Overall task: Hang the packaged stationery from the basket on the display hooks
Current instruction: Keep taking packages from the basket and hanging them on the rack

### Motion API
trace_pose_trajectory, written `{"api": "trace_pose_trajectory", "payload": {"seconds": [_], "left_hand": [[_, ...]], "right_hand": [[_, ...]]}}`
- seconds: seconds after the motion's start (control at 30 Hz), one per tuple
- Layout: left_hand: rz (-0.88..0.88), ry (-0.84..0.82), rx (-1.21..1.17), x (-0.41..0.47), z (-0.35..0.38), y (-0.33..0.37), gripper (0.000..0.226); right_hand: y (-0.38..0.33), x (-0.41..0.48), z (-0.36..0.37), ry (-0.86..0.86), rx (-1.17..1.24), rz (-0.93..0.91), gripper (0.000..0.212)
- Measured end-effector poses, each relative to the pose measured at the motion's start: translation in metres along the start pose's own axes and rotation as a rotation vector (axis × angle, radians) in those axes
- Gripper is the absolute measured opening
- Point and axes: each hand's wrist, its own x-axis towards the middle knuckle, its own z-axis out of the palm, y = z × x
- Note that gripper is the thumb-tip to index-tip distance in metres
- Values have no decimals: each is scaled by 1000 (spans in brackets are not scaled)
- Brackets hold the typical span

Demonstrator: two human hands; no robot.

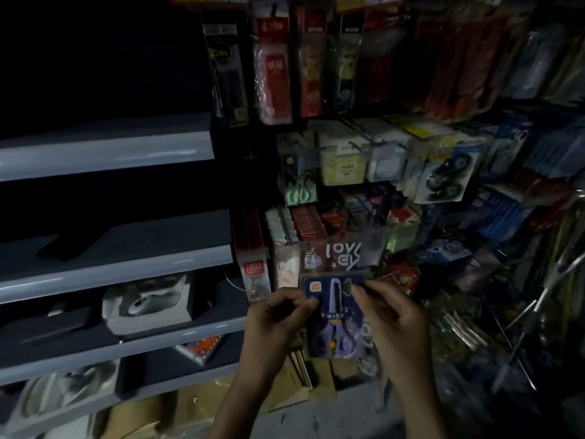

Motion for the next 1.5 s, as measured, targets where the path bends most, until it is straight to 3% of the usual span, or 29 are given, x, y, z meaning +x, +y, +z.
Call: {"api": "trace_pose_trajectory", "payload": {"seconds": [0.13,0.33,0.67,0.93,1.2,1.3,1.5], "left_hand": [[44,27,18,34,1,-4,26],[117,31,24,93,3,-2,11],[143,47,73,175,11,2,8],[85,89,155,194,28,-4,6],[202,279,211,192,31,30,20],[212,286,191,194,35,44,25],[218,185,173,201,43,54,24]], "right_hand": [[6,45,4,-52,-13,-16,14],[1,111,19,-143,-16,-32,7],[5,192,47,-145,84,10,9],[23,227,35,-188,90,18,9],[50,227,19,-158,69,-11,8],[55,227,21,-158,72,26,11],[51,237,26,-188,-1,-67,17]]}}
